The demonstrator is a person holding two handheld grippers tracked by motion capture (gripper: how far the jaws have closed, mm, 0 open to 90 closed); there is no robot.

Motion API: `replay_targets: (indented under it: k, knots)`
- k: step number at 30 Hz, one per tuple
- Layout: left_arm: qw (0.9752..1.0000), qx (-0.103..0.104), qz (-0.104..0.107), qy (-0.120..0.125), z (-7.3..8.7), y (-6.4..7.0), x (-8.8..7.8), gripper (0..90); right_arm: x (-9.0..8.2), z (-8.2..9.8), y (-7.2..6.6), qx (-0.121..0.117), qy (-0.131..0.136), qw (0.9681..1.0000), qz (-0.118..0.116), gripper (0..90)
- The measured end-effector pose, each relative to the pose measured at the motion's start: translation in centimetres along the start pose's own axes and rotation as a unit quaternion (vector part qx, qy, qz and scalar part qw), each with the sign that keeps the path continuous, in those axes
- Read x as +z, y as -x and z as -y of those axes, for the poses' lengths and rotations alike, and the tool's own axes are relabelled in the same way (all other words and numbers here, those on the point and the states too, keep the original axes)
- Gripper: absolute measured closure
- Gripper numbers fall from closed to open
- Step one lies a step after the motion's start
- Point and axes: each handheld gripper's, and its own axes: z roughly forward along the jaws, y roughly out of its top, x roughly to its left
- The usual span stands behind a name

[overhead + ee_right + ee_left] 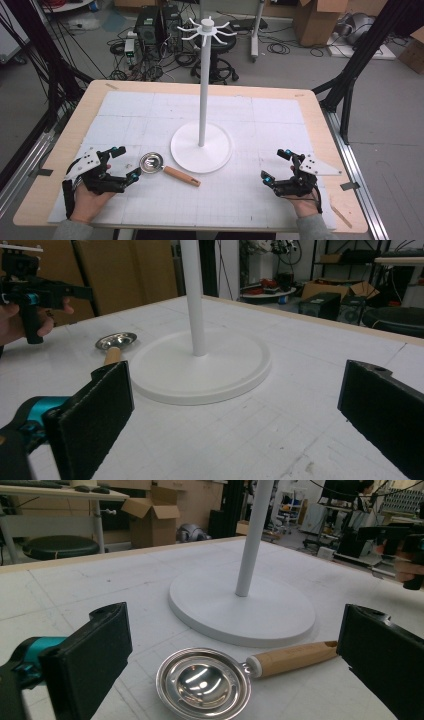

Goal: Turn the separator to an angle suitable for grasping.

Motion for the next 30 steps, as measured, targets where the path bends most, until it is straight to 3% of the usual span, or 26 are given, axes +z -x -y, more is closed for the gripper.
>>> replay_targets:
  k: [4, 5, 6, 8, 12, 19, 26, 30]
  knots:
    - [1.0, 0.001, 0.004, 0.002, 0.0, 0.1, -0.1, 1.7, 0.1, 0.0, 0.1, 0.005, 0.001, 1.0, -0.001, 0.5]
    - [0.9999, -0.013, 0.006, -0.007, -0.1, 0.1, -0.1, 1.7, 0.1, 0.0, 0.1, 0.004, 0.0, 1.0, 0.001, 0.5]
    - [0.9999, -0.013, 0.006, -0.007, -0.1, 0.1, -0.1, 1.7, 0.1, 0.0, 0.1, 0.003, -0.001, 1.0, 0.003, 0.5]
    - [0.9994, -0.03, -0.01, -0.01, -0.3, -0.1, -0.1, 1.7, 0.1, 0.0, 0.0, 0.005, -0.002, 1.0, 0.002, 0.5]
    - [0.9997, -0.021, -0.005, -0.005, -0.3, -0.1, -0.1, 1.8, 0.1, 0.1, -0.1, 0.002, -0.004, 1.0, 0.002, 0.5]
    - [0.9998, -0.017, -0.007, -0.011, -0.5, -0.1, 0.5, 18.7, 0.4, 0.3, -0.1, 0.002, -0.024, 0.9997, -0.004, 0.5]
    - [0.9998, -0.015, -0.01, -0.013, -0.8, -0.1, 1.0, 44.8, 0.4, 0.4, -0.3, 0.0, -0.033, 0.9994, -0.007, 0.5]
    - [0.9995, -0.013, 0.002, -0.03, -0.9, -0.1, 1.6, 50.9, 0.5, 0.4, -0.4, -0.003, -0.037, 0.9993, -0.008, 0.4]
